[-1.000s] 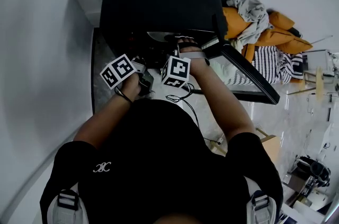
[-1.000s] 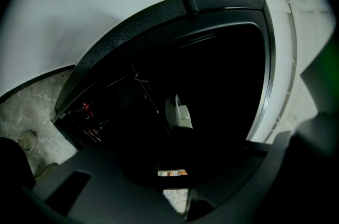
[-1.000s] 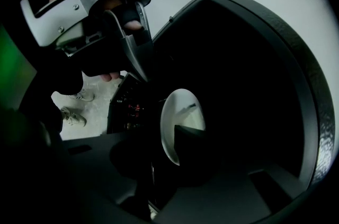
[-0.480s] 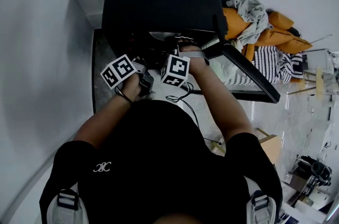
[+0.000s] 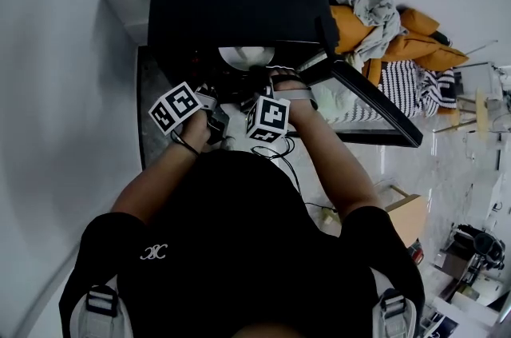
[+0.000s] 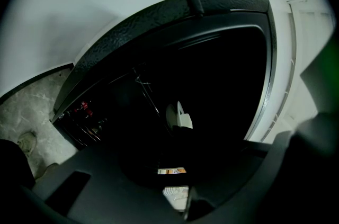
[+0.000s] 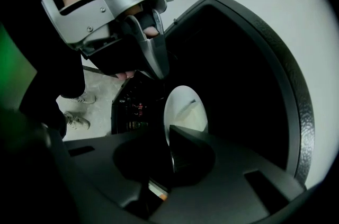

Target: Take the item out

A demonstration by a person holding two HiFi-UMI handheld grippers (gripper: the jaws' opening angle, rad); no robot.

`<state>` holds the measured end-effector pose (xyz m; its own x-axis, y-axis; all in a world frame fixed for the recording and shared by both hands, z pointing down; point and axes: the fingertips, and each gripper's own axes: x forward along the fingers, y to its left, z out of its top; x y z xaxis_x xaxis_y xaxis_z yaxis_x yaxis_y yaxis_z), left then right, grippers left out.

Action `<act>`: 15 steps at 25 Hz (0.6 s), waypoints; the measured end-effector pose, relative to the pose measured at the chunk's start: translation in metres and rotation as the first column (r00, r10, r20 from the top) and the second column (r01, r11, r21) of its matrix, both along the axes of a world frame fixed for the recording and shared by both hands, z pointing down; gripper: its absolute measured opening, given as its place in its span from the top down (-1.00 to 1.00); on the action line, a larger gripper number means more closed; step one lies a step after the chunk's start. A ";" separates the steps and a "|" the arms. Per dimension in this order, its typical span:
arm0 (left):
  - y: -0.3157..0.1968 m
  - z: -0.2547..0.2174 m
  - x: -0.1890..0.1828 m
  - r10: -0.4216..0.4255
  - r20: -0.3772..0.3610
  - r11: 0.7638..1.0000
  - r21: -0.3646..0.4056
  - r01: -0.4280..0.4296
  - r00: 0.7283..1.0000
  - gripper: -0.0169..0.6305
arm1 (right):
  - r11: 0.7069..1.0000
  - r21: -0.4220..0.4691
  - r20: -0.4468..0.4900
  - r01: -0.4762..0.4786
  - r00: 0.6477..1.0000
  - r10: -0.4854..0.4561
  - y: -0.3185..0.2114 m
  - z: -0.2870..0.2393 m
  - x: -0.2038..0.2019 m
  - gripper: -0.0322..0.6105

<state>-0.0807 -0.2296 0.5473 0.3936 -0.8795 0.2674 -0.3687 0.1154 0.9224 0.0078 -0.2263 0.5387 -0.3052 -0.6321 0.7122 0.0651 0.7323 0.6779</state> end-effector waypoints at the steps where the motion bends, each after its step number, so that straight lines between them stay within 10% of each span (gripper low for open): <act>1: 0.000 0.000 0.000 0.001 -0.001 1.000 0.001 -0.001 1.000 0.78 | 1.000 0.003 0.004 -0.005 1.000 0.005 0.002 0.000 0.002 0.78; 11: -0.003 0.002 0.000 0.027 -0.008 1.000 0.002 -0.027 1.000 0.78 | 0.993 -0.002 0.170 -0.117 0.979 0.116 0.014 -0.010 0.013 0.78; 15: -0.005 0.003 0.000 0.032 -0.004 0.999 0.004 -0.032 0.999 0.78 | 0.948 -0.140 0.414 -0.286 0.853 0.319 0.017 -0.029 0.020 0.75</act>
<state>-0.0806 -0.2342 0.5508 0.4228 -0.8674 0.2625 -0.3687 0.1000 0.9242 0.0277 -0.2096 0.5093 -0.3907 -0.6956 0.6030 -0.4504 0.7157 0.5338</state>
